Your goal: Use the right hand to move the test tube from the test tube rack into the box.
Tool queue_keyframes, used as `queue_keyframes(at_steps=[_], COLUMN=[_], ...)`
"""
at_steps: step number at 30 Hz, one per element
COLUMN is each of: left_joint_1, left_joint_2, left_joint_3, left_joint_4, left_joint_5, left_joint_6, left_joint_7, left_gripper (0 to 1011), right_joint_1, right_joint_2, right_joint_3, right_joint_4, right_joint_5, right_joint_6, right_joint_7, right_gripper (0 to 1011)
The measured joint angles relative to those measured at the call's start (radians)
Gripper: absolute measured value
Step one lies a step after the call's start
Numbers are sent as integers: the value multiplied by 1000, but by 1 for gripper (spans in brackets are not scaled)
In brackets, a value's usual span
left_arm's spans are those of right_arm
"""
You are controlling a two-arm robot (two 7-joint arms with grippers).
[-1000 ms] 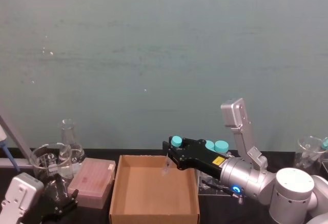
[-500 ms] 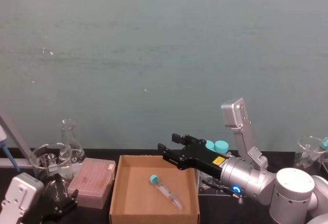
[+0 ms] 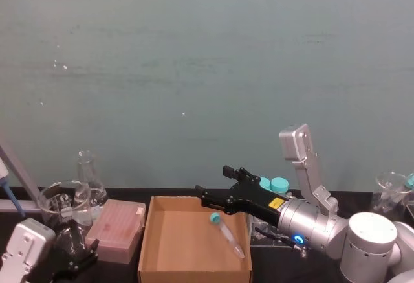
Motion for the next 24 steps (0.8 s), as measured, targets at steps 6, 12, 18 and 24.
queue_keyframes(at_steps=[6, 12, 18, 24], left_joint_1=[0, 0, 0, 0], left_joint_2=[0, 0, 0, 0], left_joint_3=[0, 0, 0, 0], left_joint_4=[0, 0, 0, 0], left_joint_5=[0, 0, 0, 0], left_joint_6=[0, 0, 0, 0], left_joint_7=[0, 0, 0, 0], left_gripper=[1000, 1000, 1000, 1000], right_joint_1=[0, 0, -2, -34], right_joint_2=[0, 0, 10, 28], right_joint_3=[0, 0, -10, 7], right_joint_4=[0, 0, -12, -83], right_joint_5=[0, 0, -2, -29], right_joint_6=[0, 0, -47, -142], right_joint_7=[0, 0, 4, -43], right_gripper=[1002, 1002, 1002, 1002])
